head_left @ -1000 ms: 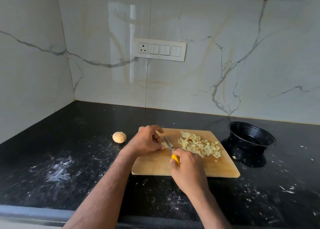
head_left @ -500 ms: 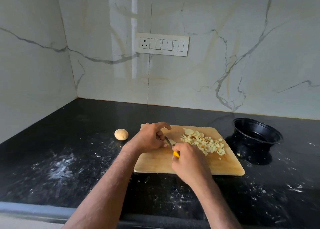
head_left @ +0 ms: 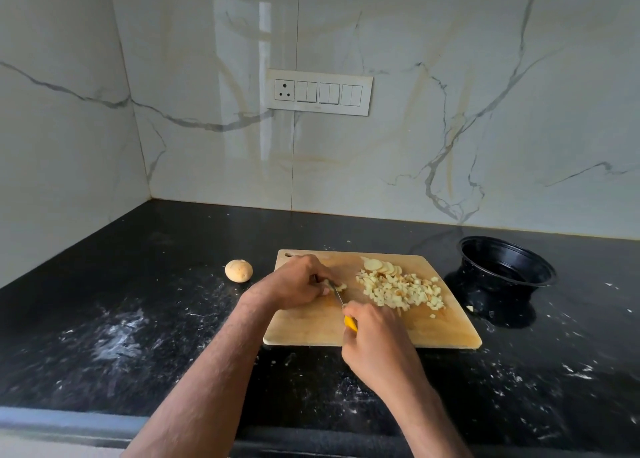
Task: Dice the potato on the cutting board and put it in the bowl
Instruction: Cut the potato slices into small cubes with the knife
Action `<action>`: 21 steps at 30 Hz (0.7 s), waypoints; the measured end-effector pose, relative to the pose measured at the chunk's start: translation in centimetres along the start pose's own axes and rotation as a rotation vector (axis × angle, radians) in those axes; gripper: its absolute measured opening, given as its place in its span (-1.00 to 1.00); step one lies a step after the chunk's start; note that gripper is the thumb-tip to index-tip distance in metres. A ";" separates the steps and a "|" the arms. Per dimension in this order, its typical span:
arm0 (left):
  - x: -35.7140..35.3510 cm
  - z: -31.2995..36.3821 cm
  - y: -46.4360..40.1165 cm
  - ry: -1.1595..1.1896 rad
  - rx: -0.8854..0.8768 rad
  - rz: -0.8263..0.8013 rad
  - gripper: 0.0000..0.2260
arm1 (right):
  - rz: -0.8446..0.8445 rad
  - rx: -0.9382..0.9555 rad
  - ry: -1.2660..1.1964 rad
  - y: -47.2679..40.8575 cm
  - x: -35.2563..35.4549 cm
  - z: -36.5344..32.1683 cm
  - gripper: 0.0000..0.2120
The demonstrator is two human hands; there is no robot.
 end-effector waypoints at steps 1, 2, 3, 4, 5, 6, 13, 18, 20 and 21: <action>0.0 0.0 0.0 0.008 -0.003 0.004 -0.73 | 0.011 -0.005 -0.013 0.4 0.0 0.3 -0.78; 0.0 0.0 0.1 0.012 -0.004 0.009 -0.73 | 0.025 -0.007 -0.028 0.7 0.1 0.5 -0.78; 0.0 0.0 0.2 0.012 -0.006 0.014 -0.74 | 0.042 -0.009 -0.040 0.9 0.1 0.7 -0.78; 0.0 0.0 0.2 0.012 -0.008 0.022 -0.74 | 0.059 -0.011 -0.050 1.1 0.2 0.9 -0.77; 0.0 0.0 0.3 0.017 -0.010 0.033 -0.75 | 0.073 -0.013 -0.059 1.2 0.1 1.0 -0.74; 0.1 0.0 0.3 0.030 -0.011 0.049 -0.74 | 0.082 -0.013 -0.066 1.3 0.1 1.1 -0.72; -0.4 0.2 0.0 0.030 0.030 0.171 -0.66 | 0.157 -0.032 -0.090 1.6 -0.4 1.4 -0.69; -0.2 -0.3 0.0 -0.024 0.065 0.191 -0.65 | 0.177 -0.036 -0.099 1.7 -0.6 1.5 -0.68; -0.2 -0.5 -0.1 -0.070 0.096 0.191 -0.62 | 0.174 -0.036 -0.110 1.7 -0.5 1.6 -0.69; -0.3 -0.3 -0.1 -0.088 0.078 0.175 -0.61 | 0.175 -0.035 -0.115 1.7 -0.5 1.6 -0.69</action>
Point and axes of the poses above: each hand's wrist, its own y-axis away from the middle knuckle, its own x-axis out of the back of the hand, z = x × y, the point moved 4 cm from there along -y, towards the middle knuckle, and after that the axes turned 11 degrees about -z, right-handed, at the moved point
